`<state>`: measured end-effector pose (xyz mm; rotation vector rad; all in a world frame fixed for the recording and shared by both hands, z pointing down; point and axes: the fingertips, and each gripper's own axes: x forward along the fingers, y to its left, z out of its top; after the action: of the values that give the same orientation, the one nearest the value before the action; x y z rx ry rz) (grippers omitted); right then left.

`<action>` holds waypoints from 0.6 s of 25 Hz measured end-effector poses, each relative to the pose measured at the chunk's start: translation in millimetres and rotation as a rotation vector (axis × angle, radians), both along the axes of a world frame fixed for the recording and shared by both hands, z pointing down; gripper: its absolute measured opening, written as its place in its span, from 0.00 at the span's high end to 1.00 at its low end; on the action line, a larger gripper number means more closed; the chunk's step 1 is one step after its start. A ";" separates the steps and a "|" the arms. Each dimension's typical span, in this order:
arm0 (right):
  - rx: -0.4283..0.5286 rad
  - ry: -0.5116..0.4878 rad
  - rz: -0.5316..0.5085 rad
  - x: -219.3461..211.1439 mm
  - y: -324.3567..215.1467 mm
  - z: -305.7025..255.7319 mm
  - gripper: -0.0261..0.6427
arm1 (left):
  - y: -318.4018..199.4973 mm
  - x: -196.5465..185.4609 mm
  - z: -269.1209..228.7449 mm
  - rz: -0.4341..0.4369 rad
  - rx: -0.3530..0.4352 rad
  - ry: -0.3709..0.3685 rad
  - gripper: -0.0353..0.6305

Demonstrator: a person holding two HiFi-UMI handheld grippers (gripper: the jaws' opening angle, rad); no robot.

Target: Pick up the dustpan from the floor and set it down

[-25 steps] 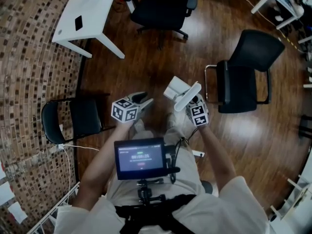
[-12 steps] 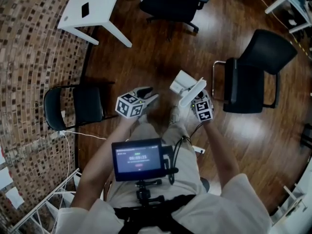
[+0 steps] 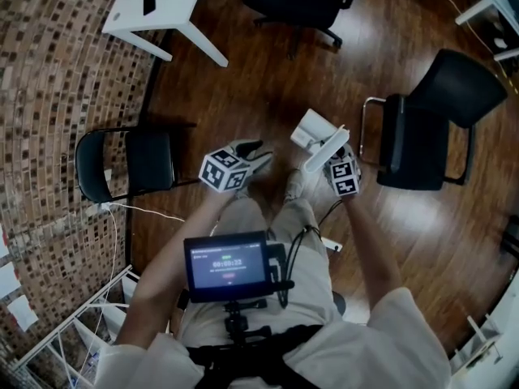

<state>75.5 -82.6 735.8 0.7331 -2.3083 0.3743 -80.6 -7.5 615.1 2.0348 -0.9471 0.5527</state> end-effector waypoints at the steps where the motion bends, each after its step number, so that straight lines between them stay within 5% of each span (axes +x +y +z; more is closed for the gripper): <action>1: -0.003 0.002 0.002 1.8 -0.9 3.8 0.82 | -0.1 1.6 1.6 0.001 -0.002 -0.003 0.71; 15: -0.020 0.015 -0.002 2.3 -12.5 43.8 0.82 | 2.0 3.8 12.6 -0.005 -0.034 -0.033 0.71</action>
<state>77.8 -95.1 779.6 0.7215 -2.2882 0.3897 -76.8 -5.6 627.7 1.9981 -0.9555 0.5972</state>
